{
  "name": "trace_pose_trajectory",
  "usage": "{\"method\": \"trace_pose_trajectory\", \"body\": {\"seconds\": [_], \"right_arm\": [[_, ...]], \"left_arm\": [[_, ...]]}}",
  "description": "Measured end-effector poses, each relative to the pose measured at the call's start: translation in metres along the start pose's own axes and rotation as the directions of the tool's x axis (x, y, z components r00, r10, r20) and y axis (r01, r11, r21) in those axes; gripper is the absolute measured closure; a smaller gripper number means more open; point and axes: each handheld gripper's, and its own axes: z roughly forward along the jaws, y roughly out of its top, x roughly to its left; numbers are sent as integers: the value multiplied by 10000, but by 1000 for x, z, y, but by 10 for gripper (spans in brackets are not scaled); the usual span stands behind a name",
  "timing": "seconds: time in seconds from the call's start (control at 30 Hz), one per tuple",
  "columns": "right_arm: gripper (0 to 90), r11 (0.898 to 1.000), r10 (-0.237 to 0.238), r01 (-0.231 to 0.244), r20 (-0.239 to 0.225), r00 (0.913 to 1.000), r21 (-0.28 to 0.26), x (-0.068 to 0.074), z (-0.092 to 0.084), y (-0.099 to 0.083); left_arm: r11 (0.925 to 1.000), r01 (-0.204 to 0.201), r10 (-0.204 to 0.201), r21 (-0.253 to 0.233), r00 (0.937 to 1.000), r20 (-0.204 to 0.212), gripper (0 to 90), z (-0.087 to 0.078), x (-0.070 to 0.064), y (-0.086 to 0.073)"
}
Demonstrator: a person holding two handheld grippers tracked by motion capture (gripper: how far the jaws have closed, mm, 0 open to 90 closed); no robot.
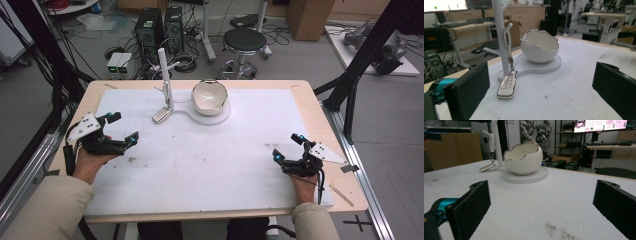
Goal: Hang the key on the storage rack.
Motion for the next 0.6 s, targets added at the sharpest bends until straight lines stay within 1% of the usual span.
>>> {"method": "trace_pose_trajectory", "body": {"seconds": [0.03,0.13,0.23,0.27,0.33,0.37,0.43,0.6], "right_arm": [[4,10000,-14,14,7,10000,4,0,0,0],[4,9999,-101,101,-6,9999,-13,0,0,0],[4,10000,-68,68,4,10000,-3,0,0,0],[4,10000,-78,78,13,10000,-3,0,0,0],[4,9999,-111,111,27,9999,-27,0,0,0],[4,9999,-126,126,22,9999,-20,0,0,0],[4,9999,-105,105,31,9999,-25,0,0,0],[5,10000,-81,81,41,10000,45,1,0,0]], "left_arm": [[9999,92,-93,-123,9999,-51,17,-5,-2,-4],[9995,183,-188,-248,9996,-210,17,-17,-6,-18],[9988,330,-347,-367,9983,-465,17,-25,-9,-32],[9989,319,-337,-352,9981,-521,17,-27,-10,-35],[9988,291,-323,-386,9960,-829,17,-31,-13,-44],[9985,343,-379,-417,9953,-889,17,-32,-14,-46],[9988,338,-370,-362,9953,-894,17,-35,-16,-51],[9984,338,-378,-446,9949,-940,17,-38,-23,-62]]}}
